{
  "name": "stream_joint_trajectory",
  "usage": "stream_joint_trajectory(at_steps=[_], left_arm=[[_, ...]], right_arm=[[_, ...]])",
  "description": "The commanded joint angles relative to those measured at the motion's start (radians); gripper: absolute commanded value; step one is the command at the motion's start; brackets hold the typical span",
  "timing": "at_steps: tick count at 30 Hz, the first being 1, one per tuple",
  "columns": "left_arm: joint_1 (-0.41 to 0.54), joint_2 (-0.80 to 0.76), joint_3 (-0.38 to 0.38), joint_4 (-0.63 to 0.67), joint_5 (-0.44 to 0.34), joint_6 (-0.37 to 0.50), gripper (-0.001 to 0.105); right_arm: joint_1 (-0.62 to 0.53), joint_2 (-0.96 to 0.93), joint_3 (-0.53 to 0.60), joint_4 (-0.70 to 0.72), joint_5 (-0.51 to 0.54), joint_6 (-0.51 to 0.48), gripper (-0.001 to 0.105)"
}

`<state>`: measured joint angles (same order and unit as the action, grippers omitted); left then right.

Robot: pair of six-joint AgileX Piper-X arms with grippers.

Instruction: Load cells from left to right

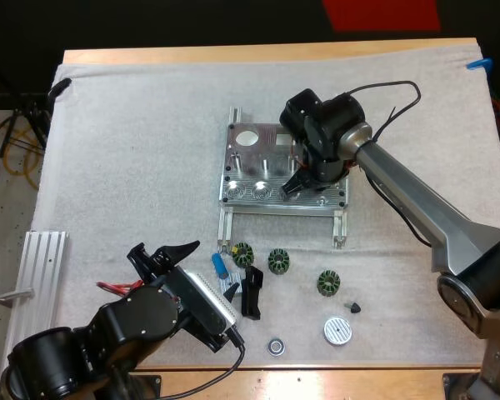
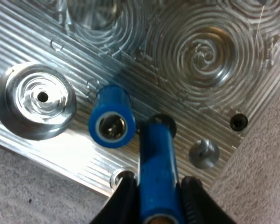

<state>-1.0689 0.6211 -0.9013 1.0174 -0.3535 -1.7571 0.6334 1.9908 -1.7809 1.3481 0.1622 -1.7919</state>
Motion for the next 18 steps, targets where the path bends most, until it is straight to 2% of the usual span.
stream_joint_trajectory(at_steps=[1, 18], left_arm=[[-0.001, -0.002, -0.004, 0.002, -0.025, -0.016, 0.072], [-0.001, -0.002, -0.004, 0.002, -0.025, -0.016, 0.072]], right_arm=[[-0.002, 0.002, -0.009, -0.012, 0.006, -0.006, 0.000], [-0.002, 0.002, -0.009, -0.008, 0.021, -0.006, 0.000]])
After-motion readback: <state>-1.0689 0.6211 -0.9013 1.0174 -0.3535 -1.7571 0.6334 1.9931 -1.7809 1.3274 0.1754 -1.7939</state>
